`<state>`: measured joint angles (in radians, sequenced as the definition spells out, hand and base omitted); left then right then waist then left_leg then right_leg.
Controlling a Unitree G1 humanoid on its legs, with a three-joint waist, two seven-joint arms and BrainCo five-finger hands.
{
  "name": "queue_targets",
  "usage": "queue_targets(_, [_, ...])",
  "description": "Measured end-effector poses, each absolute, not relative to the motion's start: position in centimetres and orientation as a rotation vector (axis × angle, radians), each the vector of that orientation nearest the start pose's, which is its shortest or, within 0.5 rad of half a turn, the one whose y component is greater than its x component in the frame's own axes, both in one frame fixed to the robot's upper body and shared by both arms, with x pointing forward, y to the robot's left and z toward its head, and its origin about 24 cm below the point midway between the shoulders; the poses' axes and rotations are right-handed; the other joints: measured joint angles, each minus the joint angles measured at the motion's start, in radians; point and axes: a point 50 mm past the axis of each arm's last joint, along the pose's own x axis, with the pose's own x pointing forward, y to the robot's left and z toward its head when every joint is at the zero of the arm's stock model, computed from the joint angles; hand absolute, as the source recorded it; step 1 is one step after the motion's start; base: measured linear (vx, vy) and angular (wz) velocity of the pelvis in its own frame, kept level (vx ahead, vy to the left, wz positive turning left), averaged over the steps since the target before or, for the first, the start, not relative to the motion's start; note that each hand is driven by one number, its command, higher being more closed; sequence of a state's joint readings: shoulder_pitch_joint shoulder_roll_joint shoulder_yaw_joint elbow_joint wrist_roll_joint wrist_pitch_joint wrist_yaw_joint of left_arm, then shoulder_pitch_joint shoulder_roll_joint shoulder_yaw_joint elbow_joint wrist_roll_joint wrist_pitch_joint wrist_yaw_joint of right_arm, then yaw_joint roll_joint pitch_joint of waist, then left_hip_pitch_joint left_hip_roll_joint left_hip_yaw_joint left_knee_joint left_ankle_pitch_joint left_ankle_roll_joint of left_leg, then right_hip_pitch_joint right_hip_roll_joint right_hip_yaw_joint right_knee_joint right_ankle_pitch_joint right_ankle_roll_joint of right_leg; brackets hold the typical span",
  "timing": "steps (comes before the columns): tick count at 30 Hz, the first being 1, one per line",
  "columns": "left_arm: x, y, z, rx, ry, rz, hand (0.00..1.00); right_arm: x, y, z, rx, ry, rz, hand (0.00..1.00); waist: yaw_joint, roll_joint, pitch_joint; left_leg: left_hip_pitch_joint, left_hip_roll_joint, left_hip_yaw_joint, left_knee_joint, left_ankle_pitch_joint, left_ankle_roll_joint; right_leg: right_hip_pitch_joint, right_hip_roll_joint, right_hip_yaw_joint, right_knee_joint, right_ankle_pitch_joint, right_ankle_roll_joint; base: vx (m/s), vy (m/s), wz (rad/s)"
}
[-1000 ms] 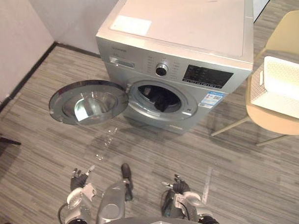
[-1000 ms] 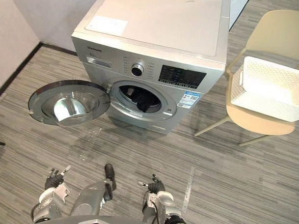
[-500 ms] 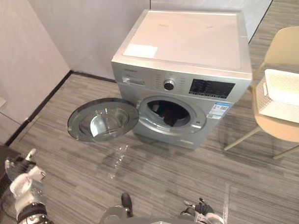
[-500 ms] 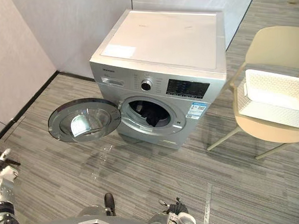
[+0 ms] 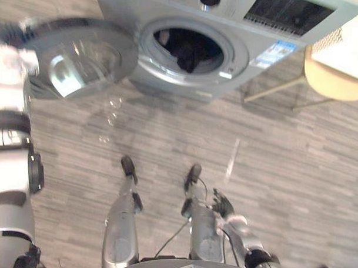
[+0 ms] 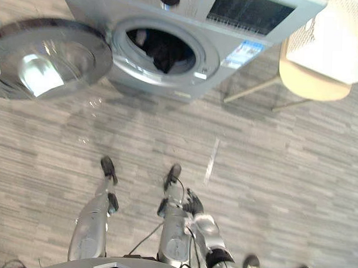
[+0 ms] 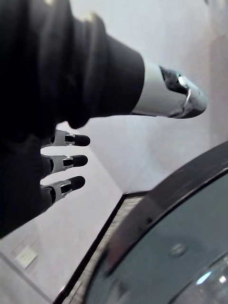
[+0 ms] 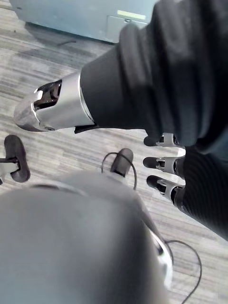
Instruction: Pick up the laundry basket with both hands and put the clothes into the washing machine.
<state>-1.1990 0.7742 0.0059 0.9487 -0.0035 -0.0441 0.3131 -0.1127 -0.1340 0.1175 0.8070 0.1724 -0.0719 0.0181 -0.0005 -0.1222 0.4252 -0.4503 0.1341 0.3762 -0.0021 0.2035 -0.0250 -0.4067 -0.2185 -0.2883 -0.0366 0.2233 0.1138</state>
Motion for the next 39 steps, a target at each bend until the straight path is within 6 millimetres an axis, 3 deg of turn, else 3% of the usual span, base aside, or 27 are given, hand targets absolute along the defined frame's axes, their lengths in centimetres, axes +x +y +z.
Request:
queue_targets(4, [36.4, 30.1, 37.6, 0.706, -0.515, 0.742, 0.0, 22.7, -14.4, -8.6, 0.011, 0.553, 0.114, 0.0, -0.019, -0.038, 0.026, -0.082, 0.021, 0.006, -0.017, 0.02, -0.008, -0.075, 0.028, 0.002, -0.041, 0.033, -0.015, -0.07, -0.059, -0.1])
queue_targets(7, [35.1, 29.5, 41.5, 0.783, -0.591, 0.81, 0.0, 23.0, -13.1, -7.7, 0.067, 0.494, 0.133, 0.0, -0.026, -0.062, 0.045, -0.128, 0.053, 0.005, -0.038, 0.049, -0.02, -0.123, 0.057, -0.004, -0.044, 0.041, -0.024, -0.03, -0.06, -0.09])
queue_targets(9, [34.6, 29.1, 42.7, 0.84, -0.618, 0.834, 0.0, 22.8, -13.0, -7.4, 0.083, 0.467, 0.132, 0.0, -0.024, -0.063, 0.046, -0.152, 0.072, -0.001, -0.04, 0.057, -0.028, -0.14, 0.075, -0.012, -0.044, 0.041, -0.025, 0.0, -0.04, -0.03])
queue_targets(13, [33.7, 29.8, 43.3, 0.807, -0.657, 0.853, 0.0, 21.8, -13.1, -6.9, 0.136, 0.435, 0.115, 0.0, -0.021, -0.064, 0.046, -0.169, 0.103, -0.008, -0.053, 0.059, -0.04, -0.156, 0.104, -0.02, -0.044, 0.041, -0.025, 0.02, -0.001, -0.04])
queue_targets(17, [32.8, 32.1, 42.1, 0.607, -0.654, 0.791, 0.0, 21.6, -13.3, -6.8, 0.146, 0.448, 0.105, 0.0, -0.017, -0.064, 0.046, -0.146, 0.133, 0.037, -0.071, 0.068, -0.052, -0.154, 0.126, -0.015, -0.044, 0.032, -0.034, 0.01, 0.036, -0.19])
queue_targets(20, [32.4, 33.6, 40.0, 0.522, -0.636, 0.771, 0.0, 21.6, -13.8, -6.8, 0.139, 0.459, 0.092, 0.0, -0.012, -0.059, 0.044, -0.112, 0.148, 0.067, -0.081, 0.074, -0.059, -0.143, 0.14, 0.005, -0.044, 0.029, -0.036, 0.01, 0.033, -0.24])
queue_targets(23, [32.5, 35.2, 37.4, 0.479, -0.569, 0.741, 0.0, 21.1, -13.9, -7.0, 0.139, 0.477, 0.092, 0.0, -0.012, -0.053, 0.04, -0.056, 0.163, 0.082, -0.075, 0.076, -0.072, -0.097, 0.155, 0.013, -0.043, 0.021, -0.035, 0.02, 0.049, -0.14])
queue_targets(26, [32.8, 37.5, 31.3, 0.461, -0.389, 0.71, 0.0, 20.4, -14.1, -7.3, 0.14, 0.502, 0.084, 0.0, -0.015, -0.037, -0.005, -0.001, 0.168, 0.108, -0.052, 0.05, -0.083, -0.064, 0.153, 0.037, -0.021, -0.002, -0.039, 0.04, 0.045, -0.21])
queue_targets(27, [32.7, 38.3, 27.6, 0.43, -0.294, 0.704, 0.0, 20.1, -14.2, -7.5, 0.122, 0.513, 0.083, 0.0, -0.012, -0.024, -0.016, 0.027, 0.175, 0.123, -0.013, 0.028, -0.081, -0.041, 0.152, 0.055, -0.004, -0.016, -0.042, 0.08, 0.032, -0.39])
queue_targets(28, [31.9, 39.4, 21.7, 0.377, -0.145, 0.715, 0.0, 19.5, -14.5, -7.9, 0.117, 0.533, 0.08, 0.0, -0.006, -0.002, -0.052, 0.058, 0.192, 0.148, 0.045, -0.018, -0.09, -0.021, 0.152, 0.083, 0.026, -0.039, -0.044, 0.09, 0.026, -0.47])
queue_targets(30, [31.0, 39.6, 16.5, 0.343, -0.001, 0.71, 0.0, 19.1, -14.8, -8.2, 0.09, 0.553, 0.075, 0.0, -0.002, 0.023, -0.081, 0.088, 0.203, 0.169, 0.087, -0.052, -0.095, -0.002, 0.154, 0.105, 0.046, -0.057, -0.045, 0.12, 0.016, -0.43])
queue_targets(31, [30.1, 38.9, 11.3, 0.303, 0.156, 0.677, 0.0, 18.5, -15.4, -8.7, 0.076, 0.579, 0.06, 0.0, 0.004, 0.055, -0.112, 0.119, 0.21, 0.186, 0.116, -0.081, -0.1, 0.017, 0.154, 0.123, 0.065, -0.076, -0.043, 0.15, 0.025, -0.37])
queue_targets(33, [29.0, 35.9, 3.7, 0.25, 0.394, 0.553, 0.0, 17.6, -16.5, -9.9, 0.044, 0.649, 0.031, 0.0, 0.008, 0.105, -0.159, 0.16, 0.204, 0.201, 0.124, -0.103, -0.105, 0.04, 0.15, 0.144, 0.081, -0.096, -0.035, 0.13, 0.035, -0.25])
queue_targets(34, [29.2, 34.8, 2.9, 0.25, 0.418, 0.509, 0.0, 17.3, -16.8, -10.3, 0.031, 0.674, 0.025, 0.0, 0.007, 0.115, -0.166, 0.168, 0.2, 0.201, 0.121, -0.105, -0.105, 0.044, 0.148, 0.144, 0.085, -0.099, -0.035, 0.09, 0.033, -0.08])
queue_targets(36, [30.7, 30.9, 1.5, 0.356, 0.458, 0.332, 0.0, 16.7, -18.2, -11.5, -0.016, 0.748, 0.012, 0.0, 0.01, 0.131, -0.176, 0.203, 0.174, 0.194, 0.092, -0.104, -0.105, 0.062, 0.135, 0.145, 0.095, -0.118, -0.025, 0.03, 0.035, 0.1])
queue_targets(39, [33.6, 26.8, 3.2, 0.662, 0.407, 0.088, 0.0, 16.2, -19.8, -12.2, -0.051, 0.804, -0.025, 0.0, 0.002, 0.132, -0.177, 0.209, 0.123, 0.152, 0.039, -0.093, -0.098, 0.061, 0.1, 0.133, 0.097, -0.121, -0.019, -0.08, 0.057, 0.3])
